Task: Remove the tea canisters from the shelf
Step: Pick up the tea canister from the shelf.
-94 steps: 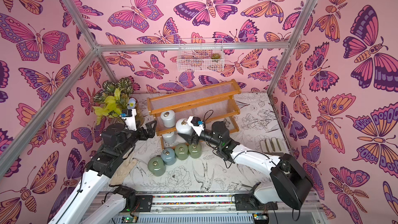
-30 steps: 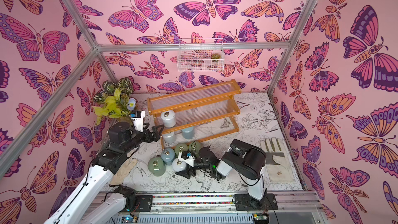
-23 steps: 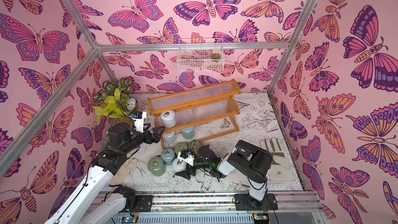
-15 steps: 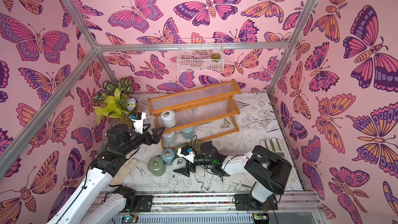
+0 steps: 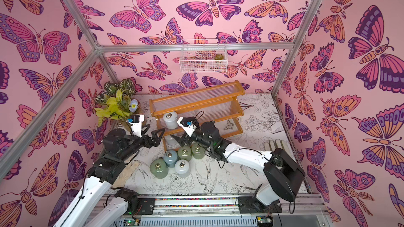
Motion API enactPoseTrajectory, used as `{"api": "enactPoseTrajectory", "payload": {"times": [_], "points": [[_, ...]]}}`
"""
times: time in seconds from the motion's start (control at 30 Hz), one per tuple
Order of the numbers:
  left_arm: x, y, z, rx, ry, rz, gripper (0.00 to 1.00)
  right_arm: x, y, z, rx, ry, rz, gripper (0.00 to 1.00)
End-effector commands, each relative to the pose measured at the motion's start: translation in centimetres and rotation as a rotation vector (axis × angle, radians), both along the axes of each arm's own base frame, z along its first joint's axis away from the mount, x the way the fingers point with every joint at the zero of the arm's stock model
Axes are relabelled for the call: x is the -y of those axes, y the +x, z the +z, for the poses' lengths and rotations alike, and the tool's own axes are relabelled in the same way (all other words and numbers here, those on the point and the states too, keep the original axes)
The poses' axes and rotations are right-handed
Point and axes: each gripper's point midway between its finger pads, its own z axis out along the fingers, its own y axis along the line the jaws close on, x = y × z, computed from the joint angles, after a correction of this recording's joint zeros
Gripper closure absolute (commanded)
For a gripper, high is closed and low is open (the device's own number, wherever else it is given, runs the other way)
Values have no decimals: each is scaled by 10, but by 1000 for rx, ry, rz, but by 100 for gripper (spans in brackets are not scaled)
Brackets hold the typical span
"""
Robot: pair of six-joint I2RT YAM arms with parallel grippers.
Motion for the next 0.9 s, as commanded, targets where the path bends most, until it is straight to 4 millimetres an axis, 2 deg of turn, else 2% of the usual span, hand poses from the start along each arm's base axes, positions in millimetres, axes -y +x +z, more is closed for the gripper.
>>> {"api": "enactPoseTrajectory", "payload": {"times": [0.0,0.37,0.7,0.8,0.87], "points": [[0,-2,-1,18,2,-7,0,-4,27,-15,-39,15,-56,1],[-2,-5,-1,13,16,-7,0,-40,64,-10,-41,84,-18,1],[-4,-7,2,25,20,-1,0,-55,78,-29,-71,49,-10,0],[-4,-6,0,18,23,0,0,-56,79,-31,-77,50,-10,9],[-4,-5,-1,14,24,1,0,-56,79,-31,-73,53,-9,19]]}}
